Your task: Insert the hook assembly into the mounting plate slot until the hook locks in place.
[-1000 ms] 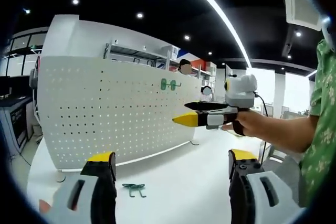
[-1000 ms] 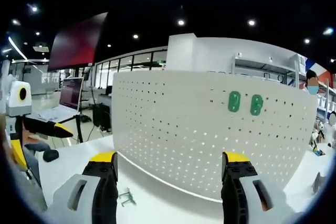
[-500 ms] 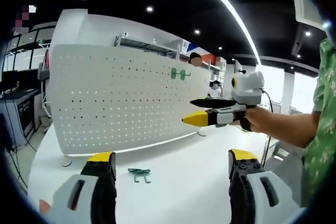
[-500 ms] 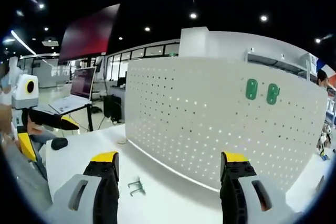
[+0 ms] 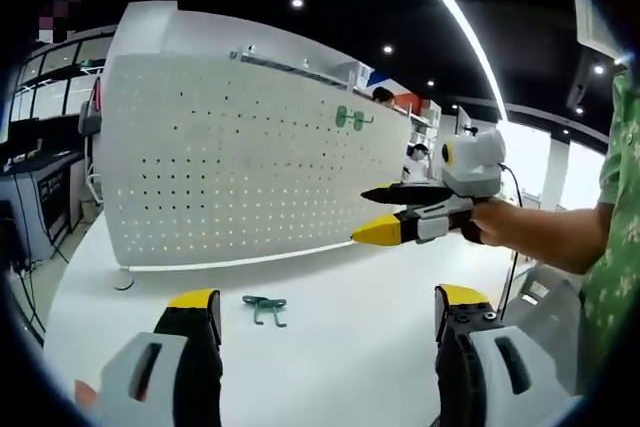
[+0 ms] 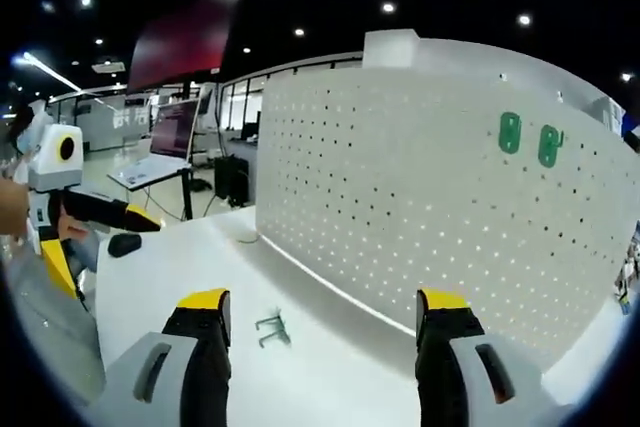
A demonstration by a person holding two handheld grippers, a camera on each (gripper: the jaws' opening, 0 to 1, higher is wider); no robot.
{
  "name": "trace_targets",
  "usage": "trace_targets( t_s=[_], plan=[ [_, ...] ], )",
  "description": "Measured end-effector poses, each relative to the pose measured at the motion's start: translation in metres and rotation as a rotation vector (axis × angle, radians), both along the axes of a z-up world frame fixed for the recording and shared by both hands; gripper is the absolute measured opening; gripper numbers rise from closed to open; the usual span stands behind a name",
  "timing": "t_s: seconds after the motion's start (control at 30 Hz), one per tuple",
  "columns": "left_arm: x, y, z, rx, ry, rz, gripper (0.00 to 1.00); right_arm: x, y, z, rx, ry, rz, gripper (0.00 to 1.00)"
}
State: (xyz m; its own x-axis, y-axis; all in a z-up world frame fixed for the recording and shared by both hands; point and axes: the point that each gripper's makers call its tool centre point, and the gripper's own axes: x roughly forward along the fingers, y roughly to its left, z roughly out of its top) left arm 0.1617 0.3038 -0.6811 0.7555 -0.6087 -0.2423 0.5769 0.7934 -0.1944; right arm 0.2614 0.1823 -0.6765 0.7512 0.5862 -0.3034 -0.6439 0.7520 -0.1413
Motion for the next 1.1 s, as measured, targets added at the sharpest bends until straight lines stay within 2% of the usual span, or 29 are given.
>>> trace_targets(
  t_s=[0.5, 0.97, 1.1],
  plan=[
    [0.005, -0.002, -0.018, 0.003, 0.043, -0.005, 0.9, 0.009, 0.021, -0.04, -0.1, 0.098, 0.097, 0.64],
    [0.009, -0.001, -0.032, 0.01, 0.076, -0.001, 0.9, 0.02, 0.033, -0.081, -0.2, 0.165, 0.161, 0.54],
    [0.01, -0.001, -0.034, 0.008, 0.08, 0.0, 0.9, 0.023, 0.034, -0.094, -0.247, 0.172, 0.179, 0.49]
  ],
)
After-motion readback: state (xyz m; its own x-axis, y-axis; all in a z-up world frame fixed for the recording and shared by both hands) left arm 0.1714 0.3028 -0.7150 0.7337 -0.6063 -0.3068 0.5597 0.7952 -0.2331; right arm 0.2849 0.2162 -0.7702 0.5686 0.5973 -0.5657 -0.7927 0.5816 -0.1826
